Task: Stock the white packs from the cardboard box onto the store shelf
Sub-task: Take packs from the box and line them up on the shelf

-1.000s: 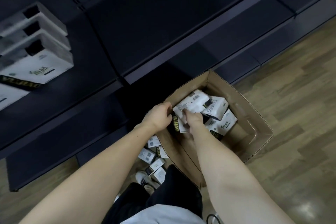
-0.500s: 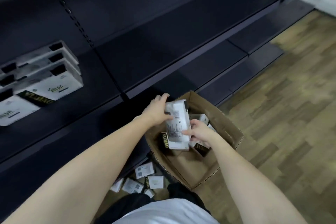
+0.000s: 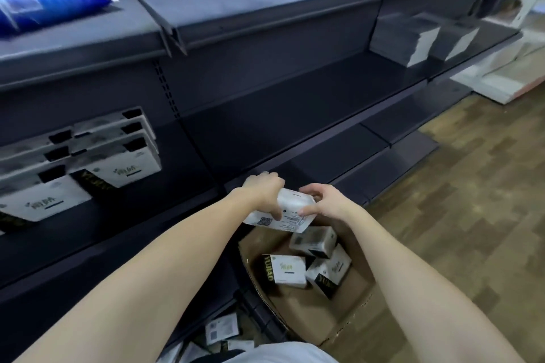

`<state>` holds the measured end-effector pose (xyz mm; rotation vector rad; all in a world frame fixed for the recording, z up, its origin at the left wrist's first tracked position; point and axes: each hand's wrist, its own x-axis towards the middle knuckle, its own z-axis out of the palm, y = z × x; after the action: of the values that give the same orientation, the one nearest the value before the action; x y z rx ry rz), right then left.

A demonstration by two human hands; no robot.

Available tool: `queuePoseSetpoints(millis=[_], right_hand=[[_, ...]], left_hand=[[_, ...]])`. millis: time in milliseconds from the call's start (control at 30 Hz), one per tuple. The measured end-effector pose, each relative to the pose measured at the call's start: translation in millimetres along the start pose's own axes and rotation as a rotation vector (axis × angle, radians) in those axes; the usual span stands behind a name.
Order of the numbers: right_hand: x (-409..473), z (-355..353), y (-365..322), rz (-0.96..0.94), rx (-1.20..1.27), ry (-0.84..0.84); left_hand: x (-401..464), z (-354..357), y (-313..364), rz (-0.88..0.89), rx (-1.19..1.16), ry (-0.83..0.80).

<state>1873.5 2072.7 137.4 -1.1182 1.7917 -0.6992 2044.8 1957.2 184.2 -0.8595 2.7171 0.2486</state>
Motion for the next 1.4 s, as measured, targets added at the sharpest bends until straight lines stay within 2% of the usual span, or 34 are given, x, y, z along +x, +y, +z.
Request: queuePoseSetpoints(millis=[100,167,267,333,533,733,933,1200,1400], right_hand=[[11.3,0.2,-20.2,-0.014,0.042,0.030],[19.9,2.4,-33.2,0.001,0.085,0.008],[37.8,13.7,-54.0,0.034,0.095,-0.103],[48.3,30.6,-73.0,0.032,0.048,-0.168],[61.8,109.4,-171.5,-0.135,-0.009,-0.298],[60.2,218.8,-268.8,-0.288,-0.093,-0.308],[53.1,330.7,-345.9,-0.364,-0.231,-0.406],[21.3,466.4,-423.5,-0.471,-0.465,-0.565],[-0.5,540.9,-459.0,-0.525,-0.565,-0.602]], left_hand=[[-17.3,-16.2,-19.7,-0.062,-0.058,0.073],[-30.9,-31.4,-37.9,-0.127,-0.173,0.046],[-57.1,-47.5,-73.5,-0.241,-0.414,-0.033],[-79.3,-50.2,-99.3,-0.305,-0.483,-0.041],[-176.8,-49.5,-176.9,-0.473,-0.606,-0.011],[-290.0,-45.0,-253.6,-0.610,-0.674,0.087],[-409.9,-27.0,-329.7,-0.646,-0.644,0.116],[-536.8,5.7,-393.9,-0.796,-0.338,-0.248],[-584.1,36.1,-430.7,-1.046,-0.340,-0.187]])
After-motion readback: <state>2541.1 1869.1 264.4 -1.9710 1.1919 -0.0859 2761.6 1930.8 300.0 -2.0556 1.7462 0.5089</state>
